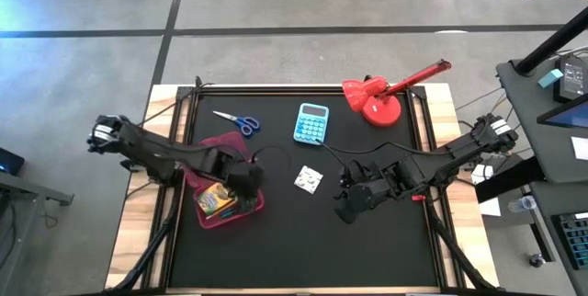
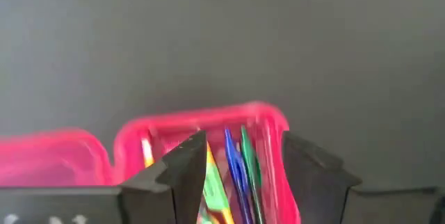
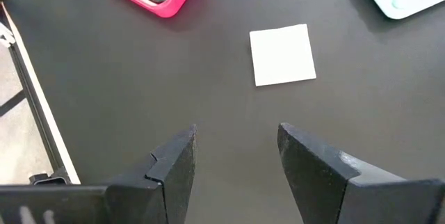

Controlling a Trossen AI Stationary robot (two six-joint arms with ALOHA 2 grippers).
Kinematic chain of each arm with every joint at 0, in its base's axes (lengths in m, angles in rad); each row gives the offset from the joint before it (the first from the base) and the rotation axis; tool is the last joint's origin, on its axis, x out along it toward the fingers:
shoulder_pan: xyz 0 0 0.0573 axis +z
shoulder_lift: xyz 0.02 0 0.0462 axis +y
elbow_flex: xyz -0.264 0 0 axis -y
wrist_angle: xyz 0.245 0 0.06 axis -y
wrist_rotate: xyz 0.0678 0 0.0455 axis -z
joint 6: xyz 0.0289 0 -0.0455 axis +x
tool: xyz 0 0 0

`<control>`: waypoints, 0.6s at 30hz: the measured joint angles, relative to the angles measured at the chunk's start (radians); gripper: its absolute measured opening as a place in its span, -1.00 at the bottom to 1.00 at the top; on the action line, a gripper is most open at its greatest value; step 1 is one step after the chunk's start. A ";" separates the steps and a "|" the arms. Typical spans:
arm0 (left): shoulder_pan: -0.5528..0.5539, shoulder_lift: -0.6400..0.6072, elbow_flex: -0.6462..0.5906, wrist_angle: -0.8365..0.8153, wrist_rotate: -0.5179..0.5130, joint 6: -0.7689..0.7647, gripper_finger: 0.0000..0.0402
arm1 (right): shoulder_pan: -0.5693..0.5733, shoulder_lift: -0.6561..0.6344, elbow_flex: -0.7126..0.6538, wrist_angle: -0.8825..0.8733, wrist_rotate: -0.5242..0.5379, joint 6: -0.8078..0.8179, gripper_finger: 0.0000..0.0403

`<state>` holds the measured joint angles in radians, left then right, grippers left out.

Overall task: Pack school essentials
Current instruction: Put the blue scissors into the red supply box

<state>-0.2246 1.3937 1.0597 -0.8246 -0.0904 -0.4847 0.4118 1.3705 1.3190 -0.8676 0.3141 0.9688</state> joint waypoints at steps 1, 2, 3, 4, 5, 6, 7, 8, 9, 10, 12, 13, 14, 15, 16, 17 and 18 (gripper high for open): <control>0.014 -0.010 0.016 0.004 -0.012 0.021 -0.16 | 0.000 0.000 0.000 0.006 0.000 0.000 -0.05; 0.029 -0.018 0.034 0.001 -0.031 0.046 -0.16 | 0.000 0.000 0.000 0.017 0.000 0.000 -0.05; 0.047 -0.025 0.051 0.001 -0.048 0.077 -0.16 | 0.001 0.000 0.000 0.028 0.000 -0.002 -0.05; 0.069 -0.033 0.067 0.002 -0.064 0.112 -0.16 | 0.001 0.000 0.000 0.034 0.000 -0.003 -0.05; 0.095 -0.039 0.082 0.002 -0.079 0.145 -0.16 | 0.001 0.000 0.000 0.041 0.000 -0.002 -0.05; 0.126 -0.041 0.099 -0.004 -0.090 0.177 -0.16 | 0.000 0.000 0.000 0.048 0.000 -0.001 -0.05; 0.161 -0.043 0.118 -0.007 -0.099 0.205 -0.16 | 0.000 0.000 0.000 0.050 0.000 0.000 -0.05; 0.202 -0.043 0.137 -0.015 -0.101 0.233 -0.16 | -0.002 0.000 0.000 0.048 0.000 0.001 -0.05; 0.245 -0.042 0.153 -0.030 -0.101 0.261 -0.16 | -0.004 0.000 0.000 0.048 0.000 0.007 -0.05; 0.295 -0.037 0.168 -0.048 -0.102 0.287 -0.16 | -0.004 0.000 0.000 0.050 0.001 0.014 -0.05; 0.401 -0.022 0.197 -0.062 -0.100 0.338 -0.16 | -0.004 0.000 0.000 0.054 0.002 0.022 -0.05; 0.454 -0.012 0.207 -0.067 -0.096 0.364 -0.16 | -0.005 0.000 0.000 0.060 0.001 0.018 -0.05; 0.510 -0.001 0.214 -0.072 -0.081 0.388 -0.16 | -0.005 0.000 0.000 0.067 0.002 0.016 -0.05; 0.567 0.010 0.216 -0.073 -0.052 0.412 -0.16 | -0.005 0.000 0.000 0.070 0.002 0.016 -0.05; 0.619 0.023 0.216 -0.074 -0.019 0.434 -0.16 | -0.005 0.000 0.000 0.073 0.002 0.016 -0.05; 0.667 0.037 0.211 -0.073 0.019 0.454 -0.16 | -0.005 0.000 0.000 0.079 0.002 0.016 -0.05; 0.709 0.052 0.203 -0.074 0.050 0.474 -0.16 | -0.005 0.000 0.000 0.085 0.002 0.016 -0.05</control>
<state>0.4849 1.4452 1.2631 -0.8989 -0.0404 -0.0105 0.4072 1.3705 1.3190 -0.7823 0.3161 0.9845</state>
